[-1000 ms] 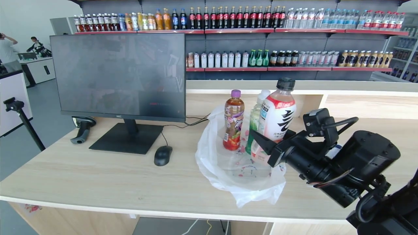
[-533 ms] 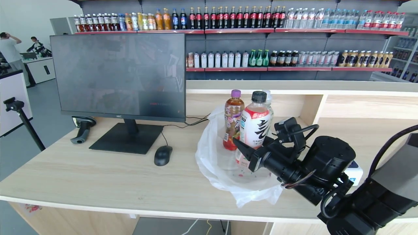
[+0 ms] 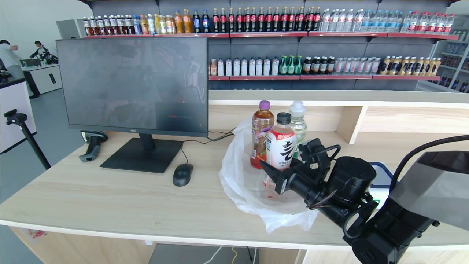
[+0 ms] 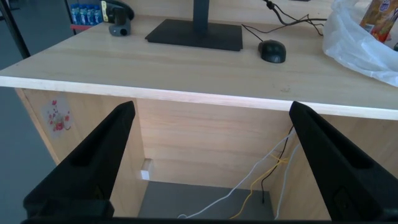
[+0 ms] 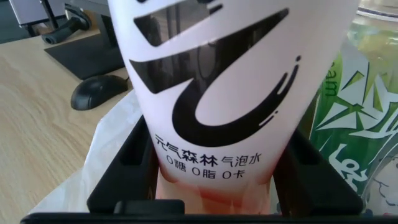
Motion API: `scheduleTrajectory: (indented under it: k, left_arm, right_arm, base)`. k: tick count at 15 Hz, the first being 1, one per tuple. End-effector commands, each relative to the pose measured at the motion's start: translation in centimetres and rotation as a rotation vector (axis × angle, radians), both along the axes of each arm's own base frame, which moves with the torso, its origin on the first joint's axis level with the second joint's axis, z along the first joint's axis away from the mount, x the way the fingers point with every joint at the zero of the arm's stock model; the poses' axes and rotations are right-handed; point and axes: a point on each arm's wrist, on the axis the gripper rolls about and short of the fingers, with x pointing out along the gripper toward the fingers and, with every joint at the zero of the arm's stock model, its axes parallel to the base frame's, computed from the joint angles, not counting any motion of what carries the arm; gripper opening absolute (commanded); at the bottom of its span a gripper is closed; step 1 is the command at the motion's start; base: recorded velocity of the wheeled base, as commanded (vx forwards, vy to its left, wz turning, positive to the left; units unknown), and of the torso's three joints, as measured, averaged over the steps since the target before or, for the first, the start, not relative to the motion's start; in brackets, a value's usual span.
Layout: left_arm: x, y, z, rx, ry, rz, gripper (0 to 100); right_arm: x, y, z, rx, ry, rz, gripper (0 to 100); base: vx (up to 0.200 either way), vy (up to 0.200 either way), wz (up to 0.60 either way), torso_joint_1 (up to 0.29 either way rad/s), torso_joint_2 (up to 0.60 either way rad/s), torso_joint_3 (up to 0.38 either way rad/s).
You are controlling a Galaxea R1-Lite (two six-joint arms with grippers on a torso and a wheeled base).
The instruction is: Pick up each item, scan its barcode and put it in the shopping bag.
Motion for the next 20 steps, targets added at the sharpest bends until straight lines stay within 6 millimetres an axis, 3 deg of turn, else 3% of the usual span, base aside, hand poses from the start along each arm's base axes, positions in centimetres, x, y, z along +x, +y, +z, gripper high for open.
scheduleTrajectory:
  k: [1, 8, 20]
  left_arm:
    - [0.0, 0.0, 0.0, 0.0, 0.0, 0.0, 100]
    - [0.0, 0.0, 0.0, 0.002, 0.0, 0.0, 100]
    - [0.0, 0.0, 0.0, 0.0, 0.0, 0.0, 100]
  right_arm:
    - [0.1, 0.0, -0.6, -0.009, 0.016, -0.002, 0]
    - [0.5, -0.3, -2.1, -0.032, 0.057, -0.016, 0]
    - [0.4, -0.7, -2.2, -0.044, 0.063, -0.044, 0]
  base:
    - [0.0, 0.0, 0.0, 0.0, 0.0, 0.0]
    - [0.0, 0.0, 0.0, 0.0, 0.0, 0.0]
    - [0.0, 0.0, 0.0, 0.0, 0.0, 0.0]
